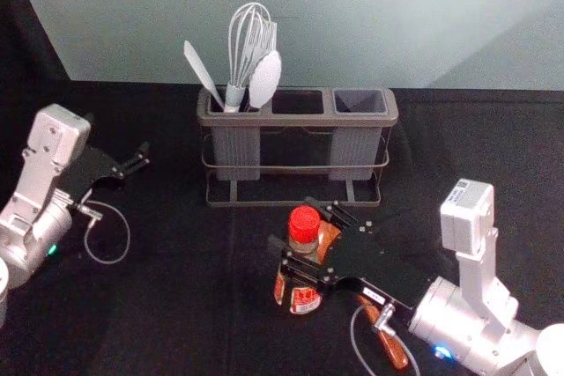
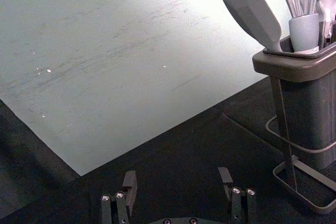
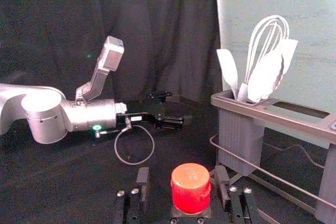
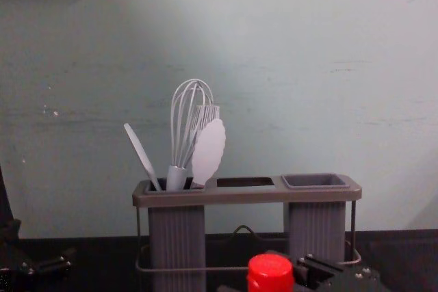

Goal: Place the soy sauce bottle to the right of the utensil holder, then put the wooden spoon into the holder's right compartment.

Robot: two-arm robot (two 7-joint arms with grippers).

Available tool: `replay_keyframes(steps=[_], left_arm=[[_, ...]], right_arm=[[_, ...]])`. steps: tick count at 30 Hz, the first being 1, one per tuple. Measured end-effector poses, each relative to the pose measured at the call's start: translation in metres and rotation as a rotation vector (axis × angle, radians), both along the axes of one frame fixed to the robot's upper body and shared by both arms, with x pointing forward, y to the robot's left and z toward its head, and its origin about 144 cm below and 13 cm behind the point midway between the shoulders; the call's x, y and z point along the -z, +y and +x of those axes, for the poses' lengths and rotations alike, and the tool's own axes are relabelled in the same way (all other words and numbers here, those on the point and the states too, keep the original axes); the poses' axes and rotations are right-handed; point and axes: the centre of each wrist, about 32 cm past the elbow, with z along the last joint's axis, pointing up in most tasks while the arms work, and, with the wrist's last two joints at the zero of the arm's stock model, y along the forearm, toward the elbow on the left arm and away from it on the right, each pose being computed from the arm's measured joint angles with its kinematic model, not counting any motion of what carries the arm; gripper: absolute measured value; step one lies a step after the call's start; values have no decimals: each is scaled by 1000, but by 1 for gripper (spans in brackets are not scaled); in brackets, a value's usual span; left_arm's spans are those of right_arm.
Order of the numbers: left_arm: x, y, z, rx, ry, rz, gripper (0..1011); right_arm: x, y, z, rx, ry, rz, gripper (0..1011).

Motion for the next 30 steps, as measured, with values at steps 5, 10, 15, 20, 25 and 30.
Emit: replay_keyframes(steps=[5,10,15,20,25,30], left_arm=[[0,0,0,0,0,0,1011],[0,0,0,0,0,0,1011],[0,0,0,0,0,0,1011],[0,0,0,0,0,0,1011],[0,0,0,0,0,0,1011],[0,0,0,0,0,0,1011]], right_arm=[[0,2,-2,9,4,3,664],[0,4,-5,17,7,6,524],[0,4,-6,22,8,7,392],[-3,2,-6,31,0,12,387],[-8,0,-7,40,-12,20,387],[-16,-9,-8,63,-26,30,387]])
